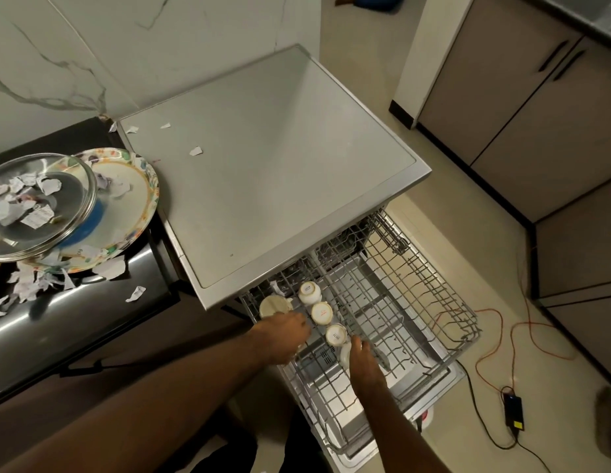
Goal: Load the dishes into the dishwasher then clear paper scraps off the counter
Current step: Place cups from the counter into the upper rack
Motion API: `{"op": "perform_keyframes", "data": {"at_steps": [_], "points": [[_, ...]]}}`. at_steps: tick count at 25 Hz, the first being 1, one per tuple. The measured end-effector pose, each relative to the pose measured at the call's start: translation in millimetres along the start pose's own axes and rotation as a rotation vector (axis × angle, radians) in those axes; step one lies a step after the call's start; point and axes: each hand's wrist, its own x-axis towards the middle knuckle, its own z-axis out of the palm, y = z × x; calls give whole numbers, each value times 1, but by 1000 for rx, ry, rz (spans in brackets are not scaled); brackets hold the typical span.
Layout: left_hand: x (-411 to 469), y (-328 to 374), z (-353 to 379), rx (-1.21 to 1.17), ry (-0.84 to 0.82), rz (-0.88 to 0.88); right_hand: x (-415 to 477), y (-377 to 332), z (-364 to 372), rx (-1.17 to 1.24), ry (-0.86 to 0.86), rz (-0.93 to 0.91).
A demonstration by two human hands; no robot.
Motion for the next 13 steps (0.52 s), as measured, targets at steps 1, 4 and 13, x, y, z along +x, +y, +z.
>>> {"op": "perform_keyframes", "data": {"at_steps": [1, 4, 13], "points": [[-2, -1, -4, 10, 12, 4, -1, -2, -5, 3, -4, 7], [-9, -7, -16, 62, 80, 19, -7, -13, -20, -3, 30, -6], [-49, -37, -58, 157, 364, 17, -27, -114, -95, -112, 395, -450]]}}
